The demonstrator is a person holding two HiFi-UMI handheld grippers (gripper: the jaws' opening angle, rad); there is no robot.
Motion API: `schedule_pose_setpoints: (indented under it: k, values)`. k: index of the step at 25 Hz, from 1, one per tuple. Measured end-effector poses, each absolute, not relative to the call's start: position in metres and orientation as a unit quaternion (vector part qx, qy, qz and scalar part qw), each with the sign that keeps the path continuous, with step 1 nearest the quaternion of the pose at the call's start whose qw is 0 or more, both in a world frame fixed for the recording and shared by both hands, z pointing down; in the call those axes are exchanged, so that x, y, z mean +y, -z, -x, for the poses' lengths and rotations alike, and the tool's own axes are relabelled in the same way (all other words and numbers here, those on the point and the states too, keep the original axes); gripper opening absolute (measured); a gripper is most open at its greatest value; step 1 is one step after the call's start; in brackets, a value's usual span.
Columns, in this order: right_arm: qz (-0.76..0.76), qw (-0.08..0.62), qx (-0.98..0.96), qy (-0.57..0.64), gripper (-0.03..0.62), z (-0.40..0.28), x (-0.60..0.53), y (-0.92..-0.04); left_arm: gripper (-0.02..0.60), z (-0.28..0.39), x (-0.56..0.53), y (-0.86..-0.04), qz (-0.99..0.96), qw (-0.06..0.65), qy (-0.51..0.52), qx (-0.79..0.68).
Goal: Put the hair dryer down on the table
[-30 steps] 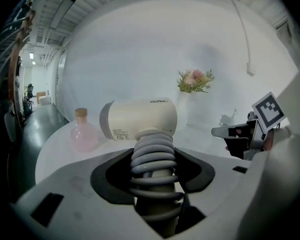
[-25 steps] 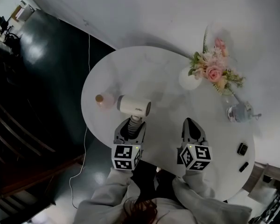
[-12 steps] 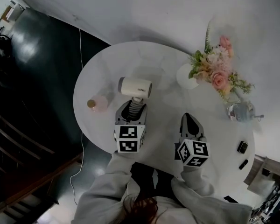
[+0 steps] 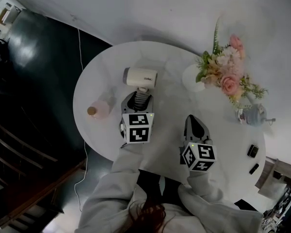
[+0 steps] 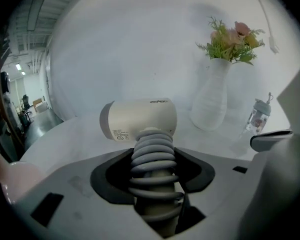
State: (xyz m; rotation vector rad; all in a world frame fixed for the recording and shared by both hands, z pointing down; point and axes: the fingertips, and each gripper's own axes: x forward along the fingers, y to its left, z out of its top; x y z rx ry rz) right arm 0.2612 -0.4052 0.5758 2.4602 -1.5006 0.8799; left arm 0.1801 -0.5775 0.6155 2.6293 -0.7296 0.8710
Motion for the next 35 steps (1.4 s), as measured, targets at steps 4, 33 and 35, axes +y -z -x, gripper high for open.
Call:
schedule_pose_setpoints:
  k: [4,33,35]
  values:
    - [-0.816,0.069,-0.495,-0.29,0.049,-0.263,-0.404,-0.576,0.229,-0.186,-0.581,-0.625,-0.905,0.131,-0.32,-0.248]
    - [-0.797,0.056,-0.527,-0.288,0.049,-0.245,-0.376,-0.558,0.324,-0.157,-0.547,-0.605,-0.909,0.115,-0.319,-0.243]
    - [-0.796,0.055,-0.532,-0.283,0.049,-0.242,-0.372,-0.554,0.324,-0.149,-0.538,-0.602,-0.909,0.126,-0.316,-0.242]
